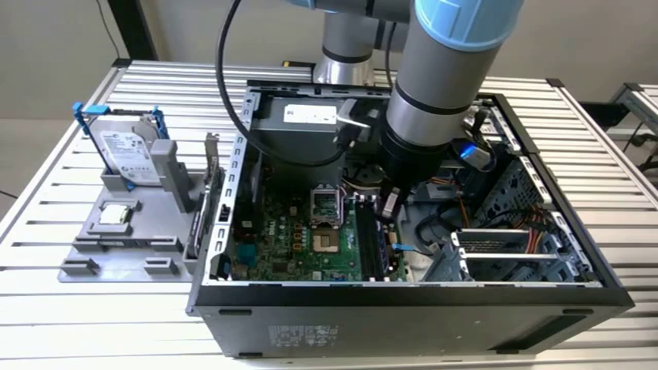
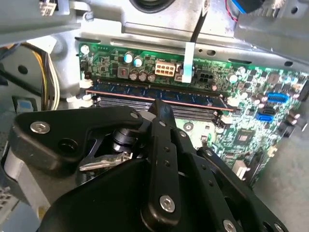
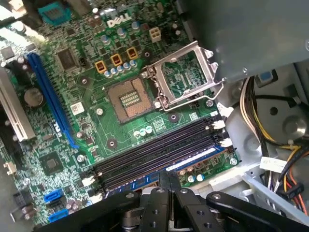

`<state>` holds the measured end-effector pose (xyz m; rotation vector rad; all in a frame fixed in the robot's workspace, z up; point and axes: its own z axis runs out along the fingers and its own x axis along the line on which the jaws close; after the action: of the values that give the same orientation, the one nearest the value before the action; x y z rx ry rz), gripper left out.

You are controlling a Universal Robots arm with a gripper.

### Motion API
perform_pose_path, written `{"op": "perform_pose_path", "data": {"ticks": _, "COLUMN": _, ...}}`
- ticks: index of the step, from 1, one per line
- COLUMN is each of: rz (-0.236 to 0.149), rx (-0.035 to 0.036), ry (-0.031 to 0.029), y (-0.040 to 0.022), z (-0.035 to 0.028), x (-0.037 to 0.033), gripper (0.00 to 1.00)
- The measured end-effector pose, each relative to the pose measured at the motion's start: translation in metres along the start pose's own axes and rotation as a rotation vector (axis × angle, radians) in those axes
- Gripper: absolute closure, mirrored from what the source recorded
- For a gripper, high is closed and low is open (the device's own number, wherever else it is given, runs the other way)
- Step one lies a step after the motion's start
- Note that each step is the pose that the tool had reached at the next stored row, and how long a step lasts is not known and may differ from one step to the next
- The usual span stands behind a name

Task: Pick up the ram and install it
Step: 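Press down the ram until it locks into place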

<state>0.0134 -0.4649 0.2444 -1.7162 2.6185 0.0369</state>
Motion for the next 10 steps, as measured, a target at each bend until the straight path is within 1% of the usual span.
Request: {"op": "perform_pose_path", "data": {"ticks": 10, "rz": -0.132, "rx": 0.0015, "ry": -0.0001, "y": -0.0004, "z": 0.0000, "x": -0.0001, "gripper": 1.00}}
